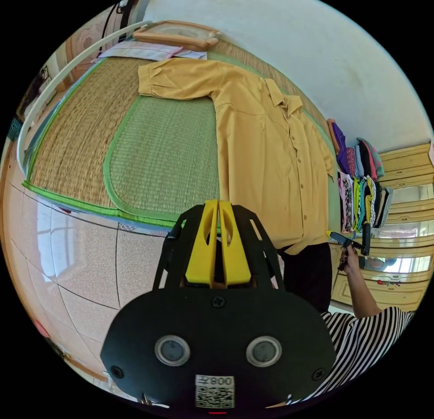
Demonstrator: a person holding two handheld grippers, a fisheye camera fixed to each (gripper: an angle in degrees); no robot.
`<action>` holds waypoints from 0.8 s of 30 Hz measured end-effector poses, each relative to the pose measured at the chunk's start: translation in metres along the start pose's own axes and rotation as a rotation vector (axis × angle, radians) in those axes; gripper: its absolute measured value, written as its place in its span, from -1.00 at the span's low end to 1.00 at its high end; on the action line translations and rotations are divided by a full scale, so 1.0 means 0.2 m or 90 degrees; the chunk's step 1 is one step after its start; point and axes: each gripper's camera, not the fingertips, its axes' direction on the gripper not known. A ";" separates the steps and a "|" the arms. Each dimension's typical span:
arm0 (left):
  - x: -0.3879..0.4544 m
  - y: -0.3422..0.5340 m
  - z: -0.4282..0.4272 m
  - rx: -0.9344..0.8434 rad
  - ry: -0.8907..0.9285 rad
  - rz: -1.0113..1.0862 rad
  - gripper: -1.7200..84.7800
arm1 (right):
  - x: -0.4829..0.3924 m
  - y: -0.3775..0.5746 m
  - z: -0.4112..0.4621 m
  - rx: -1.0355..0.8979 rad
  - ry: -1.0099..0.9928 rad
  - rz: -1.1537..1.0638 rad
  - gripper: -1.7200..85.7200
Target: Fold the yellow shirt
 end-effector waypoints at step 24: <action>0.21 -0.09 0.14 -0.066 0.030 0.015 -0.95 | 0.03 0.17 -0.25 0.072 0.009 0.060 -0.80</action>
